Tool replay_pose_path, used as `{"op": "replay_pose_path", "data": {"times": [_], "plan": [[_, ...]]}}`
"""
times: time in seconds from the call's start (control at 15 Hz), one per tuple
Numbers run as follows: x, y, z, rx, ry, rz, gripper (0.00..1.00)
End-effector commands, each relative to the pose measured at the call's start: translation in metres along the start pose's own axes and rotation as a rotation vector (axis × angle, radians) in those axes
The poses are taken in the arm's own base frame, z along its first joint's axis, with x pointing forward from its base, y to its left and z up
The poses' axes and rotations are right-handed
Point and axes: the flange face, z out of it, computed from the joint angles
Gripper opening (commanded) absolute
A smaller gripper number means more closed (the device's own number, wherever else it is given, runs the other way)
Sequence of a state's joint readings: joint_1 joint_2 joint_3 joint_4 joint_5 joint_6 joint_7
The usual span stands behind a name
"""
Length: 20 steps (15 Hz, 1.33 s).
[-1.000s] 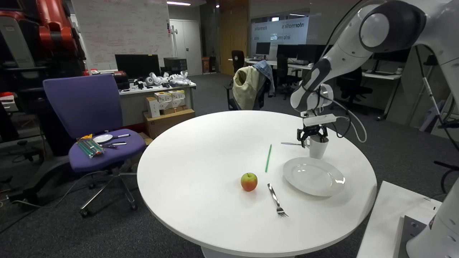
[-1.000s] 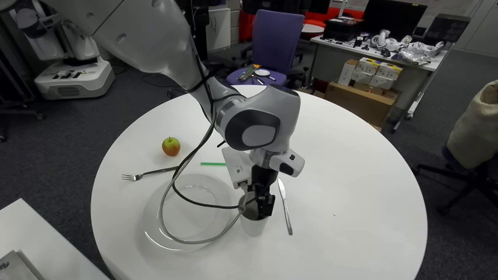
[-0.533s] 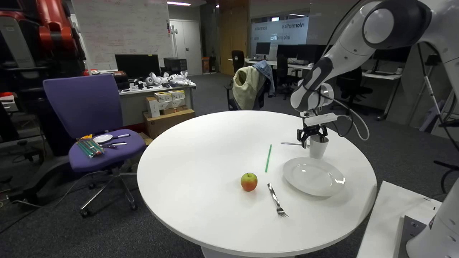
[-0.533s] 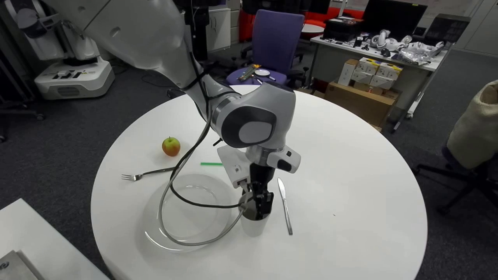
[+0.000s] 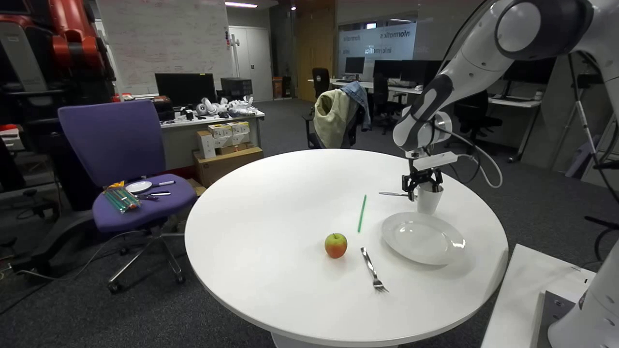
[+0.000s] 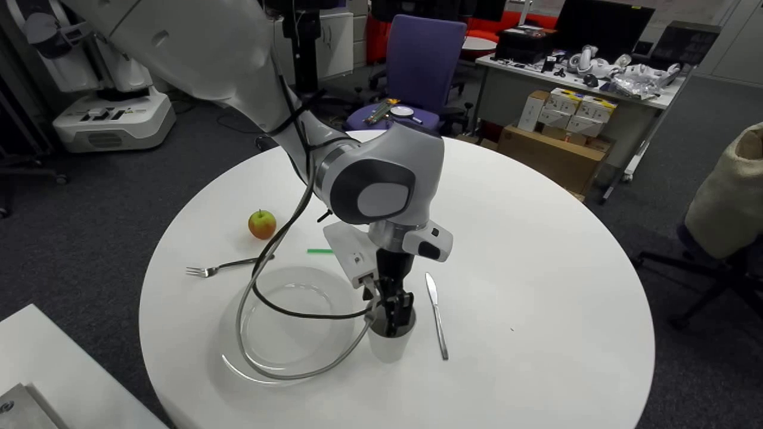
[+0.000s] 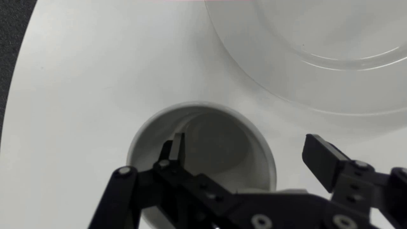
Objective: Move the mug backwards.
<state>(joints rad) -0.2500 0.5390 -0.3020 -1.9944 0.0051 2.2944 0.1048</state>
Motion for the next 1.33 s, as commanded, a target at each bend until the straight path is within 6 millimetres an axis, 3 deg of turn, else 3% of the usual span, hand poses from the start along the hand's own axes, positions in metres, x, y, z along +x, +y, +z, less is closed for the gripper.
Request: {"op": "replay_pose_path", "data": {"times": [0.0,0.07,0.2,0.73,0.87,1.27], "plan": [[-0.0181,0.0027,-0.014,-0.007,0.041,-0.081,1.0],[-0.0189,0.0026,-0.0143,-0.013,0.05,-0.095,0.75],[-0.0207,0.0031,-0.0142,-0.029,0.071,-0.123,0.68],[-0.0229,0.0041,-0.0097,-0.04,0.11,-0.133,0.05],[-0.023,0.0033,-0.0096,-0.039,0.114,-0.119,0.0],[-0.0211,-0.0047,-0.0113,0.003,0.116,0.087,0.03]]}}
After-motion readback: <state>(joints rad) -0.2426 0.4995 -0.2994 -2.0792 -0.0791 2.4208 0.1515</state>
